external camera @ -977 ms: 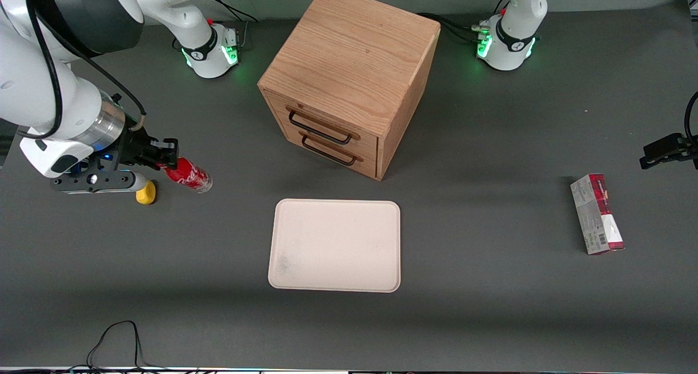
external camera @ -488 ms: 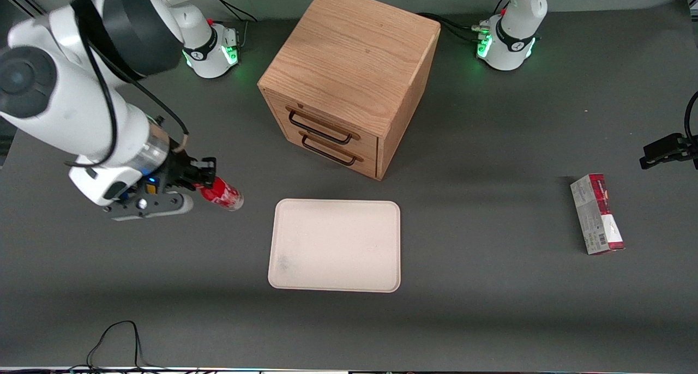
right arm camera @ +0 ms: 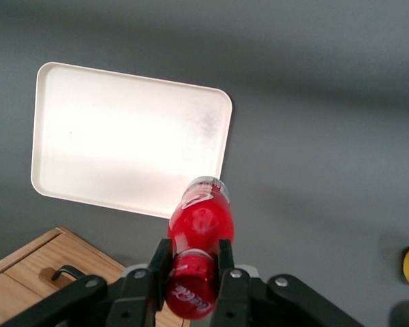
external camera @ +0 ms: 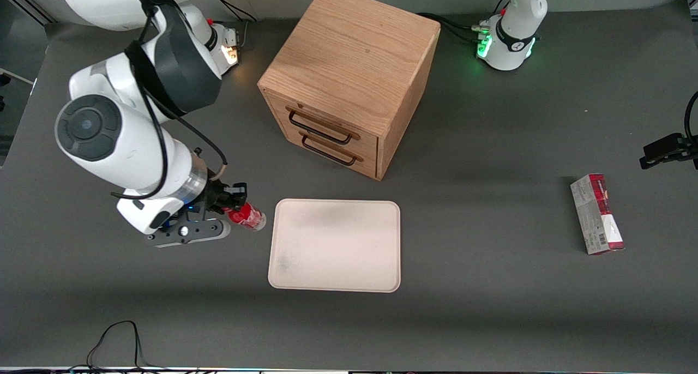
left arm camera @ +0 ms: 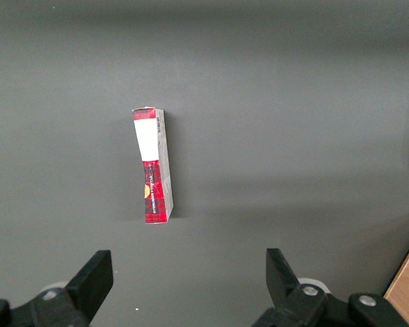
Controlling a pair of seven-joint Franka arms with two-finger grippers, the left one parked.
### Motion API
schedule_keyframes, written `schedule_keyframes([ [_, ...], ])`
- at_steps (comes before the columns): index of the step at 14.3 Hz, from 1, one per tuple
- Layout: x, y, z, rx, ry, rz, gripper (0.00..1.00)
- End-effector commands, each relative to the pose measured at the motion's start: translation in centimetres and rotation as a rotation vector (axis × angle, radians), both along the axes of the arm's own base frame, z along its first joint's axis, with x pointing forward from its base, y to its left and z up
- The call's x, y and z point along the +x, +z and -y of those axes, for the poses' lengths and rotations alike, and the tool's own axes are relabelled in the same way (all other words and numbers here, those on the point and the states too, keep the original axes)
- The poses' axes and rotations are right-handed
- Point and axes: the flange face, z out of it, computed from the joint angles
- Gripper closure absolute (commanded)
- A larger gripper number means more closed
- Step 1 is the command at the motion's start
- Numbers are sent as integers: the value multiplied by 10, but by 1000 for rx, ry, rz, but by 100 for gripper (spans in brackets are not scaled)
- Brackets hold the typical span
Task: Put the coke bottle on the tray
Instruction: 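Carry the bottle over the white tray's edge with the right gripper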
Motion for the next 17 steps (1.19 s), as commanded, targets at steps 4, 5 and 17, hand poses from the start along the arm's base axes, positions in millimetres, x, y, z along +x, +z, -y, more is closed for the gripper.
schedule_keyframes([
  [4, 26, -37, -10, -1, -29, 53, 100],
  [5, 30, -47, -11, 1, -31, 57, 100],
  [17, 65, -174, -20, 0, -32, 53, 100],
])
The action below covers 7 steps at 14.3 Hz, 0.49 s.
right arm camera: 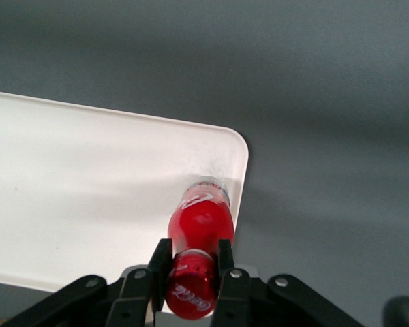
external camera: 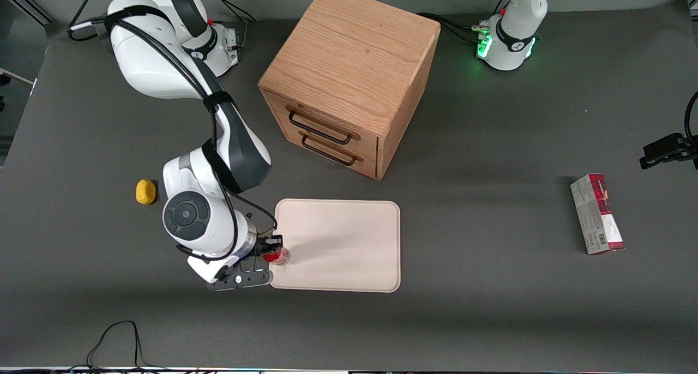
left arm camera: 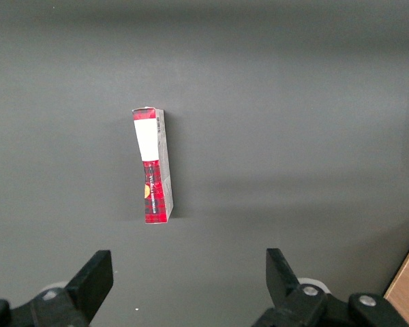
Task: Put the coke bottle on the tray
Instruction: 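Carry the bottle over the white tray's edge with the right gripper, then lower the bottle onto the tray and open the right gripper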
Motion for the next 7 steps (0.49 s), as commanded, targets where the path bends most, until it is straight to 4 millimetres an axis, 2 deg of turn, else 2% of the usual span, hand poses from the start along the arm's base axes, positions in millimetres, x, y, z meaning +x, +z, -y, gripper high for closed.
schedule_keyframes([
  [1, 7, -5, -3, 1, -14, 36, 100],
  [7, 6, -21, -4, -4, -15, 23, 98],
])
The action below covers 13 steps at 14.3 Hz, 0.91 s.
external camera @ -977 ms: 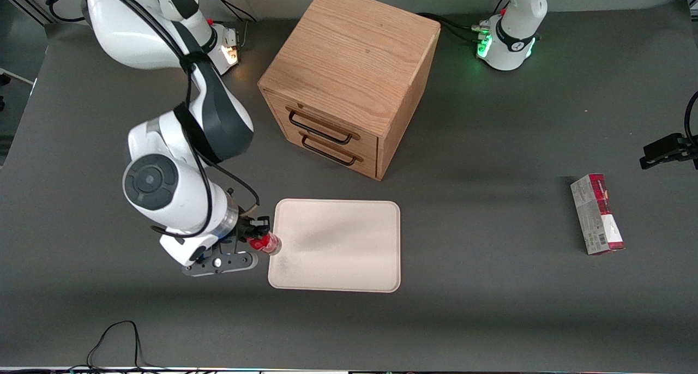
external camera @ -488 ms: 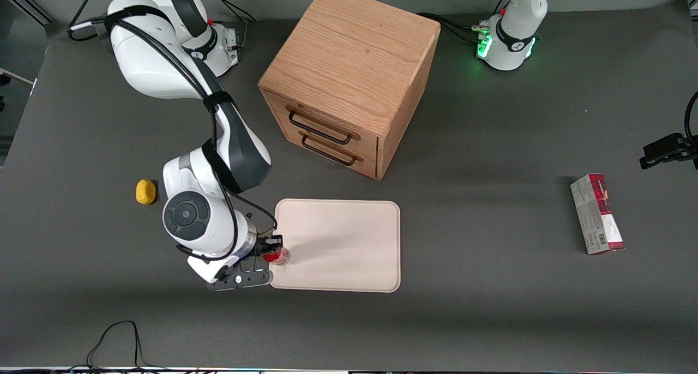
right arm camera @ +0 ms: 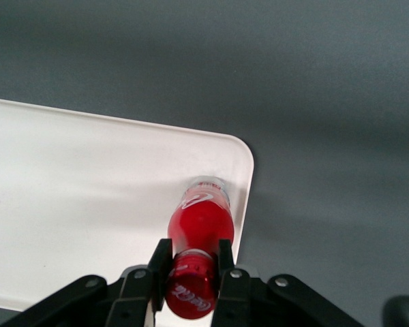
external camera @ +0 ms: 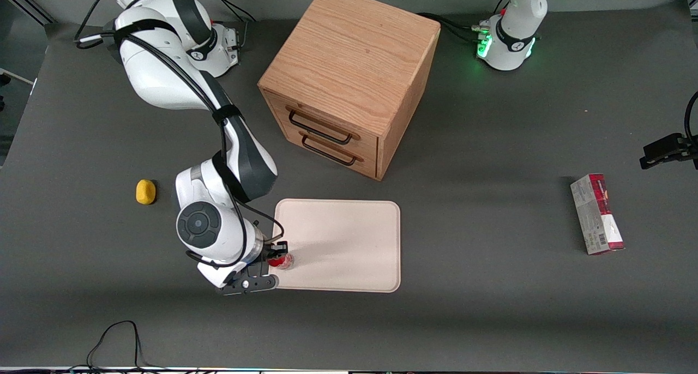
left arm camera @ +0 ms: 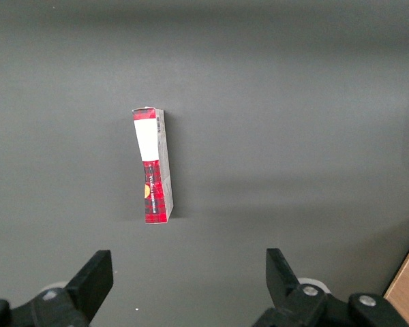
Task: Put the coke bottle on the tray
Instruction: 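Lower the bottle onto the tray and open the right gripper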
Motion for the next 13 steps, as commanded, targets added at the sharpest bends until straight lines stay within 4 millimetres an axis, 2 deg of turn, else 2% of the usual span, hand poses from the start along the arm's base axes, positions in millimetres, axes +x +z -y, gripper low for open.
schedule_keyframes([
  [1, 1, 6, -2, -6, -15, 21, 89],
  [2, 1, 4, -2, -9, -16, 19, 65],
  [3, 1, 4, -2, -9, -18, 19, 34],
  [4, 1, 4, -2, -9, -18, 19, 12],
  [5, 1, 5, -2, -8, -18, 20, 0],
  [7, 1, 8, -1, -9, -20, 22, 0],
  [10, -1, 23, -2, -7, -20, 26, 0],
  [13, -13, 62, -2, -13, -46, 11, 0],
])
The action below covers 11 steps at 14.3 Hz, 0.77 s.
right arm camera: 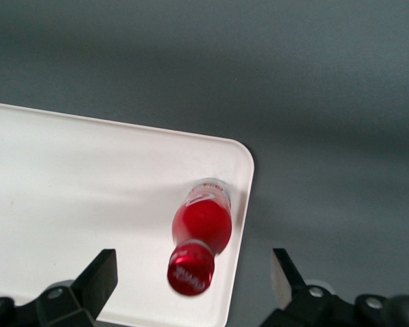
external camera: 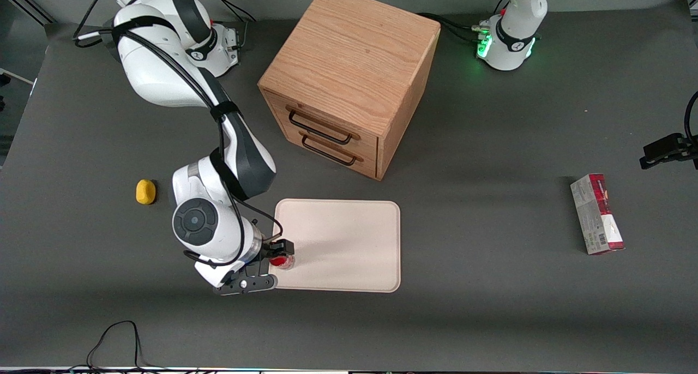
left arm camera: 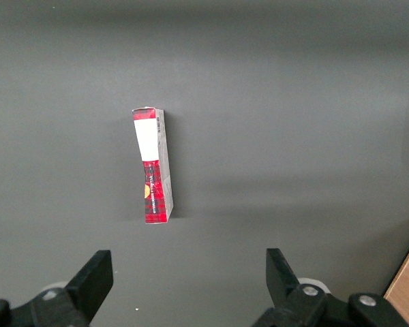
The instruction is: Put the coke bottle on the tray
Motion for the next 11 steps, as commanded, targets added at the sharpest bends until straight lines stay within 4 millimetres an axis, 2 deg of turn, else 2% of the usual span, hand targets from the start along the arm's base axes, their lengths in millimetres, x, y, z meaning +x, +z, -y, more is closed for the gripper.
schedule_keyframes([
  [1, -17, 56, -1, -22, -53, -10, 0],
  [3, -35, 92, -2, -41, -47, -40, 0],
  [6, -64, 150, 13, -76, -52, -95, 0],
  [8, -85, 185, 33, -90, -58, -108, 0],
  [11, -120, 217, 69, -92, -88, -108, 0],
])
